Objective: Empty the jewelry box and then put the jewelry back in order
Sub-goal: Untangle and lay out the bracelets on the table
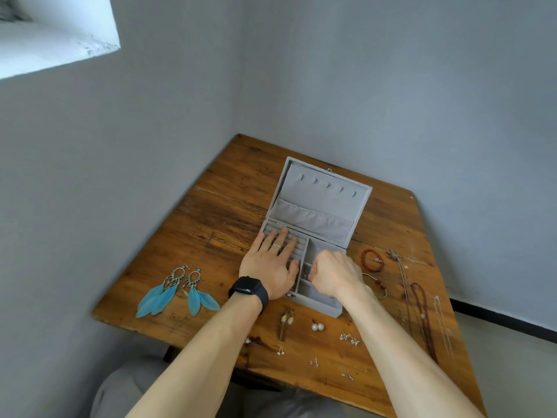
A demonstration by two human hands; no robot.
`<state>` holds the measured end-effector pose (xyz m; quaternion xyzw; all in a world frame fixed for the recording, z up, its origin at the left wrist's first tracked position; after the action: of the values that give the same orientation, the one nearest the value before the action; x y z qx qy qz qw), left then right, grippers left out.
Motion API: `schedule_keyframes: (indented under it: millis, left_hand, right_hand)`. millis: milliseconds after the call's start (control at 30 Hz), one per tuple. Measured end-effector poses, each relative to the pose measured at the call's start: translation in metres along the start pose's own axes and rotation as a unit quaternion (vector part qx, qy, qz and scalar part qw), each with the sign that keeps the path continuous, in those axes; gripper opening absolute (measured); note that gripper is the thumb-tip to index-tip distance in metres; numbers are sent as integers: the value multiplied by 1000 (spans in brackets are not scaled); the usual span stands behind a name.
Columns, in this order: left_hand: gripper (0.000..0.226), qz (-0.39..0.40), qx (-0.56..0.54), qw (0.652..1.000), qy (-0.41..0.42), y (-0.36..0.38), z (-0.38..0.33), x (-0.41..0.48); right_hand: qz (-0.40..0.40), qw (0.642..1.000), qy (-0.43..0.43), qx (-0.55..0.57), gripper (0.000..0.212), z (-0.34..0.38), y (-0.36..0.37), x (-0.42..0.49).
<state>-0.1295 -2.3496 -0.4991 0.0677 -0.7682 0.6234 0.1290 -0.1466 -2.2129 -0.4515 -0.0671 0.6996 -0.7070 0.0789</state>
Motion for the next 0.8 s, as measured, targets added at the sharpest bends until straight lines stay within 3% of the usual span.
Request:
schedule_keyframes:
  millis: [133,233,367,467,600,800]
  left_hand:
    - [62,-5,-8,1000,-2,-2,0,-1]
    - [62,-8,-11,1000,-3,-2,1,0]
    - [62,-8,-9,1000,-3,-1,1,0]
    - [62,-10,-14,1000,-2,-1,2,-1]
    - [62,-13,-21,1000,0,-1,1,-1]
    - [62,-30,-37,999,7,-3,2,-1]
  right_hand:
    - [33,999,-30,-25,23,3,1,-6]
    - [27,997,-33,61,11,-9,-6,-8]
    - [30,977,-10,209,13,-26,-17,-9]
    - [30,964,28,261,13,-35,-20,-9]
    - [11,926,68,370,6,-41,-21,-12]
    - [2,886,98,453,16,-50,-24,-26]
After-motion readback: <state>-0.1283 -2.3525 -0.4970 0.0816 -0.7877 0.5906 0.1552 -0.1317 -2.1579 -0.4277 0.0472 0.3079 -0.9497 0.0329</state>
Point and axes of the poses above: each hand's wrist, its own x-axis towards the middle knuckle, its own y-axis out of the palm, z = x × y, the point moved 5 cm from there along x, towards the middle knuckle, and after that the axes turned 11 degrees about -z, right-handed, at the moved point
